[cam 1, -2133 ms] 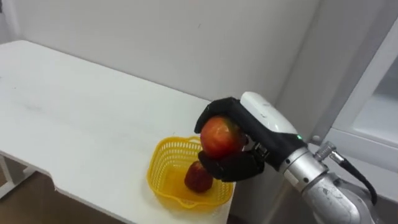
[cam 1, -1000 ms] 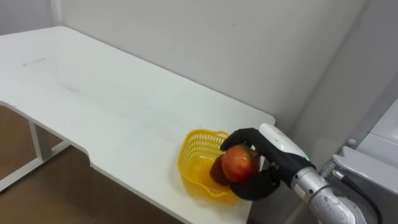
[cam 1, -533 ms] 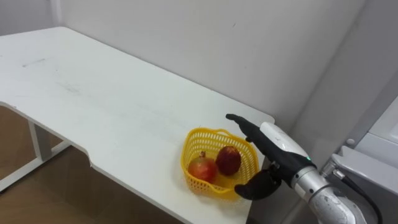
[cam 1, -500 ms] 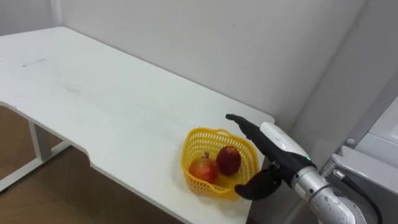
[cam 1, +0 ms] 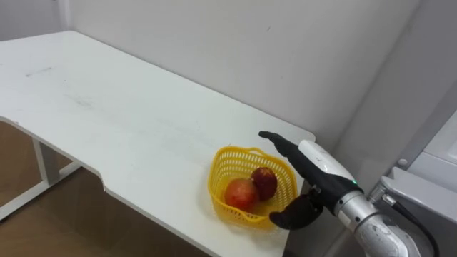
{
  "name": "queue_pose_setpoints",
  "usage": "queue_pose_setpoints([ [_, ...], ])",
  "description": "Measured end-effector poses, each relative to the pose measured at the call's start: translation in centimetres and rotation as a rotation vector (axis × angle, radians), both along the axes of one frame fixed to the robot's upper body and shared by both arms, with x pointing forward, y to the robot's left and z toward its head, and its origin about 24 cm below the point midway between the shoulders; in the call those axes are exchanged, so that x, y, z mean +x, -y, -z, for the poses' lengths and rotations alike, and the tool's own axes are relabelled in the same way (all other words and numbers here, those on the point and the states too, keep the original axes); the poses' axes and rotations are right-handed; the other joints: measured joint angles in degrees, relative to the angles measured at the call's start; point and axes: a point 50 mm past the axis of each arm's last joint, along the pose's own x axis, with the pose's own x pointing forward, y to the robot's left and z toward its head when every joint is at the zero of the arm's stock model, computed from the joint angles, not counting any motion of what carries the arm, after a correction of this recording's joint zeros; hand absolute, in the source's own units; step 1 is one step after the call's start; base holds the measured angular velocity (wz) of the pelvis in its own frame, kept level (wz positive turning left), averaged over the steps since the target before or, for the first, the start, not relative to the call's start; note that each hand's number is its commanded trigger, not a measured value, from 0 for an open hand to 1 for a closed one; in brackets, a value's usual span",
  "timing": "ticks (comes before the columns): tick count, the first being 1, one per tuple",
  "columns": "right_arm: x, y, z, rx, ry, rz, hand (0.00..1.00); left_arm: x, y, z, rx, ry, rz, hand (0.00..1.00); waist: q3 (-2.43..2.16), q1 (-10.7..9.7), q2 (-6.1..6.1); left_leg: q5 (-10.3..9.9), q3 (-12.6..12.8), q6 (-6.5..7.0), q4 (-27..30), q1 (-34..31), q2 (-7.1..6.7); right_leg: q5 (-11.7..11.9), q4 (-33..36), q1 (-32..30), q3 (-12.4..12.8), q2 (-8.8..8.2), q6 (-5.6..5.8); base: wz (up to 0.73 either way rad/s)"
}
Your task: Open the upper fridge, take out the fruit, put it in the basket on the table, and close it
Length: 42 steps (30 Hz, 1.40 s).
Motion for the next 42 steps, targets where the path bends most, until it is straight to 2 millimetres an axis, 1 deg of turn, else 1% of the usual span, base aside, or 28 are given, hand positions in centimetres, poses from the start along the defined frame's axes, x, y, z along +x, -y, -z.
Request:
queue_pose_setpoints([
  [4,-0.1,-0.2,-0.3,-0.002,0.012,-0.006,0.00,0.1,0.0,0.0,0.001,0.006,0.003,0.00,0.18,0.0,0.33,0.0,0.0,0.00,0.0,0.0,0.01,0.0,0.0,0.0,0.1,0.01,0.00,0.00],
  [8,-0.2,-0.5,-0.6,0.021,0.018,-0.020,0.00,0.1,0.1,0.0,0.003,0.013,0.005,0.00,0.13,-0.3,0.86,0.0,0.1,0.00,0.0,0.1,0.00,0.0,0.0,0.1,0.5,0.02,0.00,0.00],
  [11,-0.5,-1.1,-1.3,0.028,0.046,-0.046,0.00,0.2,0.2,-0.1,0.014,0.024,0.011,0.00,0.06,-0.7,1.51,0.0,0.2,0.01,0.0,0.1,0.02,0.0,-0.1,0.1,0.8,0.02,0.00,-0.01],
  [12,-0.7,-1.5,-2.0,0.036,0.076,-0.066,0.00,0.0,0.2,-0.1,0.013,0.024,0.012,0.00,-0.13,-1.0,1.90,0.0,0.2,0.01,0.0,0.2,0.02,0.0,-0.2,0.1,0.8,0.02,0.00,-0.03],
  [13,-0.8,-1.8,-2.4,0.040,0.093,-0.078,0.00,0.0,0.2,-0.1,0.013,0.023,0.012,0.00,-0.20,-1.2,2.14,0.0,0.2,0.01,-0.1,0.2,0.02,0.0,-0.2,0.1,0.9,0.02,0.00,0.00],
  [14,-1.2,-2.3,-3.3,0.051,0.132,-0.106,0.00,0.0,0.1,-0.1,0.014,0.024,0.011,0.00,-0.33,-1.8,2.62,0.0,0.6,0.01,-0.2,0.4,0.04,0.0,-0.2,0.1,0.8,0.00,0.00,-0.13],
  [16,-1.8,-3.0,-4.5,0.075,0.181,-0.148,0.00,-0.4,0.1,0.0,0.019,0.018,0.001,0.00,-0.46,-1.7,3.34,0.1,1.8,0.01,-0.6,1.2,0.29,0.0,-0.2,0.2,1.7,0.01,0.00,-0.23],
  [17,-2.2,-3.4,-5.3,0.091,0.213,-0.173,0.00,-0.7,0.1,0.0,0.019,0.016,-0.001,0.00,-0.62,-2.0,3.81,0.0,2.0,0.01,-0.8,1.7,0.30,0.0,-0.2,0.5,2.0,0.02,0.00,-0.17],
  [18,-2.7,-3.9,-6.1,0.113,0.245,-0.198,0.00,-1.0,0.1,0.0,0.022,0.012,-0.004,0.00,-0.72,-3.0,4.17,0.0,2.1,0.01,-1.2,2.4,0.33,0.0,-0.2,0.9,2.0,-0.02,0.00,-0.08],
  [19,-3.0,-4.1,-6.5,0.123,0.264,-0.210,0.00,-1.2,0.1,0.0,0.025,0.009,-0.005,0.00,-0.80,-3.4,4.32,0.0,2.1,0.01,-1.4,2.7,0.30,0.0,-0.2,1.2,2.2,-0.02,0.00,-0.04],
  [21,-4.2,-4.7,-8.3,0.162,0.353,-0.247,0.00,-1.6,0.2,0.1,0.031,0.003,-0.008,0.00,-0.82,-4.6,4.55,0.0,2.6,0.01,-2.2,4.2,0.27,0.0,-0.2,2.0,3.2,0.05,0.00,-0.10],
  [22,-4.5,-4.8,-8.7,0.177,0.375,-0.254,0.00,-1.6,0.2,0.1,0.032,0.003,-0.007,0.00,-0.88,-4.9,4.78,0.0,2.7,0.01,-2.3,4.4,0.28,0.0,-0.2,2.2,3.2,0.05,0.01,-0.14],
  [24,-5.8,-5.1,-10.2,0.224,0.460,-0.282,0.00,-1.8,0.7,0.3,0.035,0.002,-0.013,0.00,-0.93,-5.2,4.97,0.0,3.4,0.01,-2.9,5.6,0.36,0.0,-0.2,2.8,3.3,0.05,0.01,-0.15],
  [26,-6.4,-5.0,-10.9,0.253,0.509,-0.290,0.00,-1.6,1.0,0.4,0.029,0.011,-0.013,0.00,-1.03,-5.6,5.06,0.0,3.8,0.02,-3.3,6.3,0.78,0.0,-0.2,3.1,3.6,0.03,0.01,-0.17],
  [27,-6.7,-5.1,-11.3,0.275,0.530,-0.293,0.00,-1.6,1.2,0.5,0.021,0.018,-0.012,0.00,-1.05,-5.6,5.11,0.0,4.8,0.02,-3.7,6.8,1.01,0.0,-0.2,3.1,4.6,0.08,0.01,-0.29],
  [29,-7.4,-5.0,-11.7,0.304,0.554,-0.303,0.00,-1.7,1.4,0.5,0.014,0.025,-0.026,0.00,-1.05,-5.8,5.45,0.0,5.4,0.02,-4.0,7.0,1.14,0.0,-0.2,3.1,5.0,0.12,0.01,-0.24],
  [30,-7.9,-4.9,-12.1,0.331,0.585,-0.307,0.00,-1.8,1.5,0.5,0.012,0.029,-0.036,0.00,-1.08,-6.5,5.89,0.0,5.8,0.03,-4.1,7.0,1.16,0.0,-0.1,2.9,5.6,0.10,0.01,-0.11],
  [31,-8.1,-4.9,-12.4,0.345,0.603,-0.309,0.00,-1.9,1.5,0.6,0.011,0.029,-0.043,0.00,-1.09,-6.7,6.20,0.0,6.0,0.04,-4.2,7.0,1.17,0.0,-0.1,2.8,6.1,0.10,0.01,-0.21],
  [32,-8.5,-4.6,-13.0,0.370,0.645,-0.310,0.00,-2.0,1.6,0.6,0.012,0.029,-0.054,0.00,-1.15,-7.0,6.88,0.0,6.4,0.07,-4.4,7.0,1.22,0.0,-0.2,2.6,6.5,0.08,0.01,-0.20],
  [33,-8.8,-4.3,-13.5,0.390,0.676,-0.307,0.00,-2.2,1.7,0.7,0.013,0.026,-0.056,0.00,-1.37,-7.8,7.58,0.0,6.6,0.09,-4.4,7.0,1.22,0.0,-0.1,2.6,6.4,0.02,0.01,-0.14],
  [34,-9.0,-4.1,-13.6,0.399,0.688,-0.302,0.00,-2.5,1.7,0.7,0.014,0.020,-0.060,0.00,-1.48,-8.2,7.92,0.0,6.6,0.09,-4.5,7.0,1.21,0.0,-0.1,2.6,6.4,0.00,0.01,-0.04],
  [35,-9.4,-3.5,-13.7,0.421,0.711,-0.283,0.00,-2.7,1.7,0.7,0.017,0.019,-0.066,0.00,-1.73,-8.5,8.52,0.0,6.8,0.09,-4.5,7.2,1.22,0.0,-0.1,2.7,6.5,-0.01,0.01,-0.06],
  [37,-9.7,-2.8,-13.5,0.455,0.730,-0.241,0.00,-3.0,1.7,0.7,0.015,0.017,-0.082,0.00,-1.88,-9.5,9.60,0.0,7.7,0.08,-5.3,8.2,1.45,0.0,-0.1,3.0,6.5,0.04,0.01,-0.17],
  [39,-9.9,-2.1,-13.3,0.473,0.739,-0.207,0.00,-3.4,1.8,0.8,0.013,0.010,-0.090,0.00,-2.05,-10.2,9.81,0.1,7.9,0.02,-5.6,8.6,1.56,0.0,-0.1,3.1,6.7,0.13,0.01,-0.15],
  [40,-10.0,-1.6,-13.1,0.483,0.745,-0.177,0.00,-3.5,1.8,0.8,0.012,0.006,-0.093,0.00,-2.07,-10.5,9.79,0.2,8.0,-0.06,-6.2,9.0,1.61,0.0,-0.1,3.1,7.2,0.18,0.01,-0.13],
  [42,-10.1,-0.7,-12.7,0.509,0.747,-0.135,0.00,-3.8,1.9,0.8,0.010,0.002,-0.094,0.00,-2.08,-11.6,9.74,0.3,8.3,-0.10,-6.3,9.0,1.74,0.0,-0.1,3.0,7.2,0.27,0.01,-0.04],
])
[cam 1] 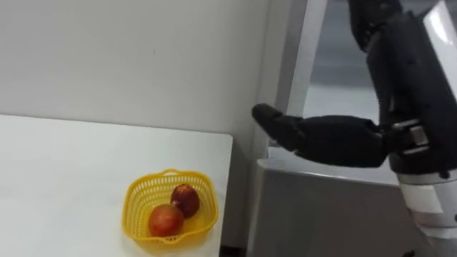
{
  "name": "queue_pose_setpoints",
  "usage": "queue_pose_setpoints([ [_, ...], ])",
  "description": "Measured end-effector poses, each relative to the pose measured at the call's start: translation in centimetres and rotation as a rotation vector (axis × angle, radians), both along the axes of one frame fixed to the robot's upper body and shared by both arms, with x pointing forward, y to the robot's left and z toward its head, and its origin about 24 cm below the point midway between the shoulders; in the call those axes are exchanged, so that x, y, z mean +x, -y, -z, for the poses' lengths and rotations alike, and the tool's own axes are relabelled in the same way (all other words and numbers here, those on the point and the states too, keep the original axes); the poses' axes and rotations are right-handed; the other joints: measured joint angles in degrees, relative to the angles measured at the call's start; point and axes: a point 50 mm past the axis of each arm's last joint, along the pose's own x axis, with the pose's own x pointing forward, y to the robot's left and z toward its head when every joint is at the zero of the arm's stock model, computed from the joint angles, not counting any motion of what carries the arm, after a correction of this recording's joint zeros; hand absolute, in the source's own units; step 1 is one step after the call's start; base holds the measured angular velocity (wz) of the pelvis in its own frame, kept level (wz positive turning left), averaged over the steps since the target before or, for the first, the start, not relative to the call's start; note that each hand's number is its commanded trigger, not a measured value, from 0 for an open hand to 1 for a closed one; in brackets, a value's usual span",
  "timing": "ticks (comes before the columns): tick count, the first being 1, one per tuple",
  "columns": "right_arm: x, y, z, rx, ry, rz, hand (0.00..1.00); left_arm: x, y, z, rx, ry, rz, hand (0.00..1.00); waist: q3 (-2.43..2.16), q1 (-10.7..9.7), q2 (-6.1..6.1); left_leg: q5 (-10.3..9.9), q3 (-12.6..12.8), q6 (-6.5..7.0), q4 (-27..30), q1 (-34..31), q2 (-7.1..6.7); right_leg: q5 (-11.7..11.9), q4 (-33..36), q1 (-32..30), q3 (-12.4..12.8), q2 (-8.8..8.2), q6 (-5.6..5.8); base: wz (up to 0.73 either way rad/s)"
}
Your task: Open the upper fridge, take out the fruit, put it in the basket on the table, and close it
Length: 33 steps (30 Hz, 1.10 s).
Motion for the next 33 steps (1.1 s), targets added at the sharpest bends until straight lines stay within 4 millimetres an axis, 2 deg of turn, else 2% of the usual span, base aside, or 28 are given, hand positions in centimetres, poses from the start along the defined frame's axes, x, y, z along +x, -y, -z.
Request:
queue_pose_setpoints([
  [2,-0.2,0.8,0.2,0.043,-0.010,0.012,0.00,-0.2,0.3,0.1,-0.009,0.002,-0.003,0.00,-0.07,-1.0,-0.19,0.0,0.8,-0.02,-0.1,0.1,0.19,0.0,-0.1,-0.2,0.5,0.10,0.00,-0.09],
  [3,-0.4,1.3,0.4,0.077,-0.020,0.014,0.00,-0.2,0.5,0.1,-0.014,0.004,-0.006,0.00,0.04,-1.3,0.00,0.0,0.9,-0.02,-0.2,0.1,0.22,0.0,-0.1,-0.3,0.6,0.13,-0.01,-0.11],
  [5,-0.7,2.1,0.9,0.127,-0.038,0.024,0.00,-0.3,0.6,0.2,-0.017,0.004,-0.006,0.00,-0.01,-1.5,-0.10,0.0,1.4,-0.02,-0.3,0.6,0.31,0.0,-0.1,-0.3,0.9,0.17,-0.01,-0.13],
  [9,-1.1,3.3,1.6,0.176,-0.040,0.086,0.00,-0.1,0.6,0.2,-0.019,0.014,-0.006,0.00,0.20,-2.9,0.25,0.0,2.1,-0.01,-1.1,1.3,0.30,0.0,-0.1,-0.3,2.0,0.19,-0.01,-0.11],
  [10,-1.2,3.5,1.7,0.182,-0.039,0.095,0.00,-0.1,0.6,0.2,-0.020,0.015,-0.005,0.00,0.14,-3.1,0.14,0.0,2.3,0.00,-1.4,1.6,0.30,0.0,-0.1,-0.3,2.2,0.20,-0.01,-0.16],
  [11,-1.3,3.7,1.9,0.191,-0.044,0.111,0.00,-0.2,0.7,0.2,-0.021,0.011,-0.006,0.00,0.31,-3.2,0.39,0.0,2.7,0.00,-1.8,2.1,0.32,0.0,-0.2,0.0,2.5,0.22,-0.01,-0.16],
  [17,-1.8,4.5,3.7,0.205,-0.111,0.181,0.00,-0.7,0.8,0.2,-0.015,-0.008,-0.003,0.00,0.37,-5.9,0.78,0.0,3.1,0.03,-2.6,2.6,0.36,0.0,-0.2,-0.4,3.9,0.34,-0.01,-0.09],
  [20,-1.8,4.6,3.9,0.206,-0.118,0.193,0.00,-0.8,0.7,0.2,-0.010,-0.016,-0.006,0.00,0.23,-6.5,1.11,0.0,4.4,0.03,-3.0,2.9,0.52,0.0,-0.2,-0.6,4.3,0.45,-0.01,-0.14],
  [22,-1.8,4.6,4.0,0.196,-0.118,0.203,0.00,-0.8,0.7,0.3,-0.007,-0.017,-0.003,0.00,0.08,-7.6,1.18,0.0,4.6,0.02,-3.1,3.0,0.54,0.0,-0.1,-0.6,5.2,0.53,-0.01,-0.07],
  [29,-2.1,5.4,3.7,0.209,-0.082,0.263,0.00,-0.5,0.9,0.3,-0.009,-0.015,0.015,0.00,-0.06,-8.0,1.01,0.0,5.4,0.03,-3.1,3.3,0.59,0.0,-0.2,-0.7,5.6,0.54,-0.01,-0.06],
  [32,-2.2,5.6,3.9,0.222,-0.081,0.280,0.00,-0.6,1.0,0.3,-0.010,-0.020,0.022,0.00,-0.01,-8.1,1.03,0.0,5.9,0.02,-3.0,3.8,0.67,0.0,-0.2,-0.6,5.7,0.55,-0.01,-0.06],
  [33,-2.3,5.7,4.1,0.224,-0.088,0.291,0.00,-0.8,1.2,0.4,-0.013,-0.028,0.029,0.00,0.13,-8.1,1.25,0.0,6.1,0.01,-3.1,4.0,0.70,0.0,-0.2,-0.3,5.9,0.59,-0.01,-0.07],
])
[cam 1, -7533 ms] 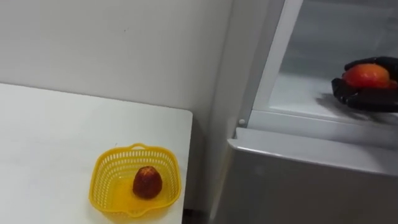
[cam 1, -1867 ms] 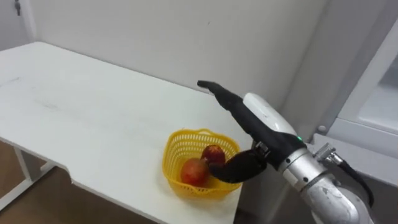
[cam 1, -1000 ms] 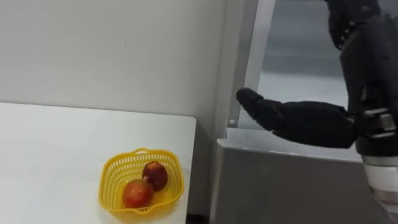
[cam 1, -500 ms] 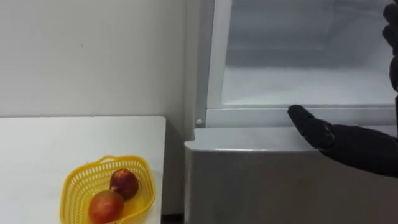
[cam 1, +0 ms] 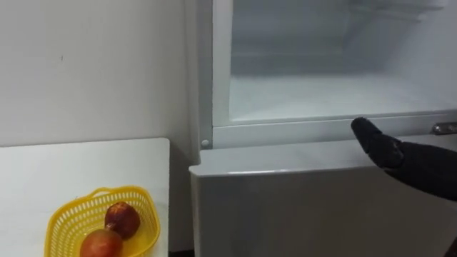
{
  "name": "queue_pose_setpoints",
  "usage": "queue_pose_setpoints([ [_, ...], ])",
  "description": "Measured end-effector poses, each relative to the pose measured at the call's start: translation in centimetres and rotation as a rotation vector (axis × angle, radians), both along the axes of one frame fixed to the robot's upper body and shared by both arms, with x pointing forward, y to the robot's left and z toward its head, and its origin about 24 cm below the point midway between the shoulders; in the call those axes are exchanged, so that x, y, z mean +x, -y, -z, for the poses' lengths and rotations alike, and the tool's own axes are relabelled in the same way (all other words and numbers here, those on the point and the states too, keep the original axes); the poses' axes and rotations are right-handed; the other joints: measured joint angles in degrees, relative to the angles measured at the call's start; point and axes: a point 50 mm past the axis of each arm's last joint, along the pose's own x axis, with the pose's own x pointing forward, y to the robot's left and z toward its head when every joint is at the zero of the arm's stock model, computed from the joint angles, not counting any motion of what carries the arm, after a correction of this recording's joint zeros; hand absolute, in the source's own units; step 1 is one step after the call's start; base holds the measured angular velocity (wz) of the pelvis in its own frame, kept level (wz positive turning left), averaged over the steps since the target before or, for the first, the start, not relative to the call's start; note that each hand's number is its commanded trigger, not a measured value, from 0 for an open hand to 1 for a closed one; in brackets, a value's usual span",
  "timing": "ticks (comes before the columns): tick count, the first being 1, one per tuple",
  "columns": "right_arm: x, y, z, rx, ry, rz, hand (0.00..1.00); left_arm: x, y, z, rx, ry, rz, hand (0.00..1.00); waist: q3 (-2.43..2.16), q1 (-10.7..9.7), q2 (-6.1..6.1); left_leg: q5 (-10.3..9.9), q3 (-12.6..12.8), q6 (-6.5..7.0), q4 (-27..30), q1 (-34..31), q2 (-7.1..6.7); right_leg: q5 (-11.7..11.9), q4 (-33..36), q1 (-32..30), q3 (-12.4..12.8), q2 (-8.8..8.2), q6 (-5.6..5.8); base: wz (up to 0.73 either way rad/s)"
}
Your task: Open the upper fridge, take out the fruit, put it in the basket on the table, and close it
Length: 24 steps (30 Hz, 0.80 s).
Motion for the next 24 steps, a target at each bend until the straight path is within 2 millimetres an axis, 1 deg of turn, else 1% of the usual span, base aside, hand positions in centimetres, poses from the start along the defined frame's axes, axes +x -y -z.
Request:
queue_pose_setpoints([
  [1,-0.1,0.0,0.1,-0.001,-0.002,0.011,0.00,-0.1,0.1,0.0,-0.002,-0.003,-0.001,0.00,0.11,0.0,0.24,0.0,0.0,-0.01,0.0,0.0,0.00,0.0,0.0,0.1,0.0,0.01,0.00,-0.03],
  [4,-0.8,0.8,1.0,0.011,-0.006,0.089,0.00,-0.5,0.5,0.2,-0.011,-0.014,-0.008,0.00,0.14,0.0,0.32,0.0,0.1,-0.01,-0.1,0.1,0.02,0.0,0.0,0.0,0.1,0.03,0.00,0.00],
  [6,-1.2,1.2,1.4,0.039,0.000,0.138,0.00,-0.6,0.9,0.3,-0.021,-0.015,-0.012,0.00,0.09,-0.1,0.72,0.0,0.2,-0.01,-0.1,0.1,0.01,0.0,0.1,0.0,0.2,0.03,-0.01,-0.05],
  [10,-1.7,2.0,1.7,0.064,0.009,0.191,0.00,-0.6,1.0,0.3,-0.024,-0.014,-0.015,0.00,-0.08,-0.4,1.09,0.0,0.1,-0.01,-0.3,0.1,0.04,0.0,0.1,0.0,0.4,0.06,-0.05,-0.01],
  [11,-1.7,2.1,1.7,0.071,0.019,0.200,0.00,-0.6,1.0,0.3,-0.025,-0.014,-0.017,0.00,-0.12,-0.8,1.33,0.0,0.1,-0.01,-0.4,0.1,0.06,0.0,0.1,-0.1,0.4,0.08,-0.06,0.00],
  [13,-2.0,2.5,1.6,0.079,0.036,0.226,0.00,-0.6,1.0,0.3,-0.025,-0.011,-0.021,0.00,-0.05,-1.7,1.66,0.0,0.0,-0.01,-0.5,0.0,0.05,0.0,0.1,-0.2,0.4,0.11,-0.06,0.00],
  [17,-2.7,3.7,1.5,0.098,0.066,0.306,0.00,-0.5,1.0,0.3,-0.028,-0.004,-0.019,0.00,-0.11,-2.6,1.69,0.0,0.3,-0.02,-0.8,0.0,-0.01,0.0,0.1,-0.5,1.0,0.30,-0.06,-0.04],
  [18,-2.9,4.0,1.6,0.103,0.071,0.329,0.00,-0.2,1.0,0.2,-0.028,0.006,-0.017,0.00,-0.14,-2.8,1.69,0.0,0.7,-0.03,-0.8,0.0,-0.02,0.0,0.1,-0.8,1.2,0.36,-0.07,-0.14],
  [22,-3.0,4.3,2.2,0.101,0.052,0.345,0.00,0.3,0.9,0.2,-0.025,0.025,-0.011,0.00,-0.13,-3.2,1.68,0.0,1.9,-0.04,-0.8,0.3,0.14,0.0,0.1,-1.0,2.4,0.46,-0.08,-0.15],
  [24,-3.1,4.3,2.9,0.094,0.009,0.345,0.00,1.0,0.8,0.1,-0.012,0.047,0.001,0.00,-0.13,-3.2,1.43,0.0,2.4,-0.04,-1.1,0.6,0.26,0.0,0.1,-1.0,2.7,0.48,-0.08,-0.10],
])
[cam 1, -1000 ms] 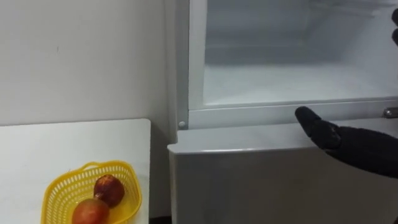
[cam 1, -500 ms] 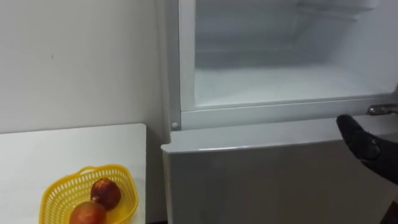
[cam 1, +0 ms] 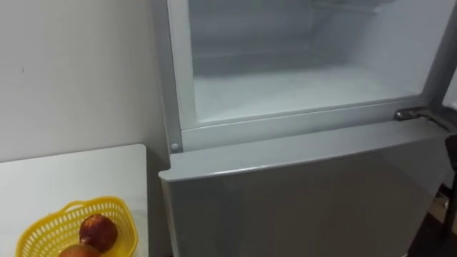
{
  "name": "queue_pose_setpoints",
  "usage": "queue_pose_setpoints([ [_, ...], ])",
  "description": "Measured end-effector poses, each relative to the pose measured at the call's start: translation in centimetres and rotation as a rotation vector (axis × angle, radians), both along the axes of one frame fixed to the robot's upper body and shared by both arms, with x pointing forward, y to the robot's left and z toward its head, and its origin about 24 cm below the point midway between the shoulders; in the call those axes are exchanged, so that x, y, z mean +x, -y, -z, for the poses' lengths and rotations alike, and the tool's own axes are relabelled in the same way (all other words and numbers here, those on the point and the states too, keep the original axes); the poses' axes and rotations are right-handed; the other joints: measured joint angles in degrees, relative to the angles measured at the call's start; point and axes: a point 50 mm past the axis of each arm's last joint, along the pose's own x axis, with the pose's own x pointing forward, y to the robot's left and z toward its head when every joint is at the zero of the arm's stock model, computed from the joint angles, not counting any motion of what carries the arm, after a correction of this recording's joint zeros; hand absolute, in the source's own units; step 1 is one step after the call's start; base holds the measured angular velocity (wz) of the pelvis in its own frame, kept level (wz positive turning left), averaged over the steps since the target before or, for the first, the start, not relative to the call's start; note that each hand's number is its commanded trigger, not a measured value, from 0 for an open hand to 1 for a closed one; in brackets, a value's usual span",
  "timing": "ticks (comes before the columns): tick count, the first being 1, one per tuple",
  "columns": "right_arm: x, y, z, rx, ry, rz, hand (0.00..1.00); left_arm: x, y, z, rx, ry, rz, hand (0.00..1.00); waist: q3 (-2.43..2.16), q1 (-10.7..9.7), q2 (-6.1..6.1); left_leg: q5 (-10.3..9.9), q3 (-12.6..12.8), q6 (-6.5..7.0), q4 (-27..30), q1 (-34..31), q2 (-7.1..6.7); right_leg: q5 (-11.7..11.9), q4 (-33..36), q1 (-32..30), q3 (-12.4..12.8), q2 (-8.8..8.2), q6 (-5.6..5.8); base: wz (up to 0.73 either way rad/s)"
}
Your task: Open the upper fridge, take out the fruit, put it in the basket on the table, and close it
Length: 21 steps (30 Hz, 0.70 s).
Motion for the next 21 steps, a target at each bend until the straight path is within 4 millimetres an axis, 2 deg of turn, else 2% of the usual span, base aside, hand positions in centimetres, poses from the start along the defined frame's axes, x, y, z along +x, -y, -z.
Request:
queue_pose_setpoints([
  [4,-0.5,0.1,1.1,-0.008,-0.078,-0.005,0.00,0.0,-0.1,0.0,0.014,0.001,0.004,0.00,-0.05,0.1,-0.14,0.0,0.4,0.00,-0.6,0.4,0.00,0.0,0.0,0.0,0.1,0.01,0.00,-0.05],
  [5,-0.6,0.1,1.4,-0.008,-0.096,-0.007,0.00,0.0,-0.1,0.0,0.016,0.000,0.011,0.00,0.08,0.4,0.11,0.0,0.6,0.01,-0.6,0.4,0.01,0.0,0.0,-0.1,0.1,0.01,0.00,-0.05],
  [9,-0.2,-0.1,3.0,0.005,-0.187,-0.037,0.00,0.4,0.0,0.0,0.018,0.008,0.024,0.00,0.06,0.4,0.44,0.0,0.8,0.01,-0.6,-0.4,0.05,0.0,0.1,-1.0,0.2,0.02,-0.03,-0.03],
  [13,0.0,-0.3,4.7,0.020,-0.292,-0.064,0.00,0.5,0.3,0.1,0.012,0.006,0.046,0.00,-0.40,0.4,1.20,0.0,0.9,0.01,-0.6,-0.7,0.05,0.1,0.2,-1.5,0.2,0.02,-0.11,-0.01],
  [16,0.3,-0.5,6.3,0.041,-0.392,-0.088,0.00,0.4,0.4,0.1,0.011,-0.006,0.057,0.00,-0.39,0.4,1.89,0.0,0.9,0.01,-0.6,-0.7,0.06,0.1,0.3,-1.5,0.2,0.02,-0.11,0.00],
  [18,0.6,-0.5,7.5,0.077,-0.466,-0.109,0.00,0.6,0.6,0.1,0.002,-0.006,0.070,0.00,-0.27,0.5,1.76,0.0,1.1,0.00,-0.6,-0.6,0.07,0.1,0.3,-1.5,0.3,0.05,-0.11,-0.02],
  [21,0.8,-0.9,8.1,0.101,-0.511,-0.155,0.00,0.3,0.7,0.1,-0.014,-0.017,0.072,0.00,-0.11,0.7,1.60,0.0,1.8,0.00,-0.6,-0.4,0.17,0.1,0.3,-1.5,0.8,0.12,-0.11,-0.09],
])
